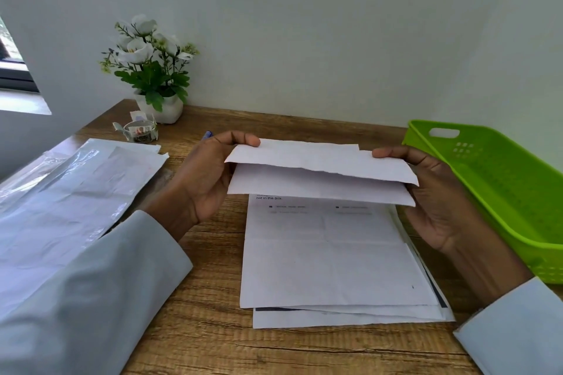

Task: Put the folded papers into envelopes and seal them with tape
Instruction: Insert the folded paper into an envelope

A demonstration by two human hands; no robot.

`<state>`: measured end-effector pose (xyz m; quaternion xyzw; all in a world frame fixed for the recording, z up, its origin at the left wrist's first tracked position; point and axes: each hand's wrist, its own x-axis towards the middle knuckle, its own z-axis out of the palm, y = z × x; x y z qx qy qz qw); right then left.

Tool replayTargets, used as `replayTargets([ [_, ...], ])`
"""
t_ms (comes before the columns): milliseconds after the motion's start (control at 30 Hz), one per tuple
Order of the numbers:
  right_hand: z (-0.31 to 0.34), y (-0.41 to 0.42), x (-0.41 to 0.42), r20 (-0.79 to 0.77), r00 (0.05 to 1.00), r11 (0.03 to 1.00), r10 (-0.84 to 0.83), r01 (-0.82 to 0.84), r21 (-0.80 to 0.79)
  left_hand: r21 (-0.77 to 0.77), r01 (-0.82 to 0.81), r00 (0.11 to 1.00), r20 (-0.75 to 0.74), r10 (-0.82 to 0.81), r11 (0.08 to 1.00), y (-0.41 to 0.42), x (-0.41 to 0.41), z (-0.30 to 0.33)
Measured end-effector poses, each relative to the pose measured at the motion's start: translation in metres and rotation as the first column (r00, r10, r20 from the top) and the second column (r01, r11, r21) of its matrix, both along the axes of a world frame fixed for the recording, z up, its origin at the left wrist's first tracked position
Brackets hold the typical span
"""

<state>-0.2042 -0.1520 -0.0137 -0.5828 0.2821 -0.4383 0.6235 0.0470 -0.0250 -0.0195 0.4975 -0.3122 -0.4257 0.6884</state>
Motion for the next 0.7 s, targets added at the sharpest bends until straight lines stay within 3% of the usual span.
replayTargets([
  [167, -0.002, 0.002, 0.002, -0.026, 0.998, 0.996, -0.056, 0.054, -0.068, -0.008, -0.007, 0.997, -0.073, 0.006, 1.0, -0.002, 0.009, -0.004],
  [367, -0.004, 0.005, 0.004, -0.08, 0.989, 0.974, -0.127, 0.109, -0.197, 0.027, 0.172, 0.976, 0.134, -0.174, 0.985, -0.004, 0.006, -0.011],
  [433, -0.003, 0.005, 0.006, -0.055, 0.993, 0.986, -0.108, 0.1, -0.136, 0.006, 0.127, 0.98, 0.153, -0.126, 0.992, -0.005, 0.004, -0.01],
  [567, 0.001, 0.004, 0.01, 0.141, 0.99, 0.992, -0.027, 0.01, 0.123, -0.062, 0.028, 0.986, 0.167, -0.017, 0.998, -0.002, 0.006, -0.005],
  [633, 0.002, 0.005, 0.01, 0.165, 0.985, 0.984, 0.059, -0.085, 0.159, -0.077, -0.017, 0.979, 0.201, 0.032, 0.997, 0.0, 0.005, -0.002],
  [700, 0.001, 0.009, 0.012, 0.094, 0.986, 0.982, 0.14, -0.15, 0.114, -0.107, -0.032, 0.974, 0.219, 0.055, 0.994, 0.003, 0.004, 0.002],
])
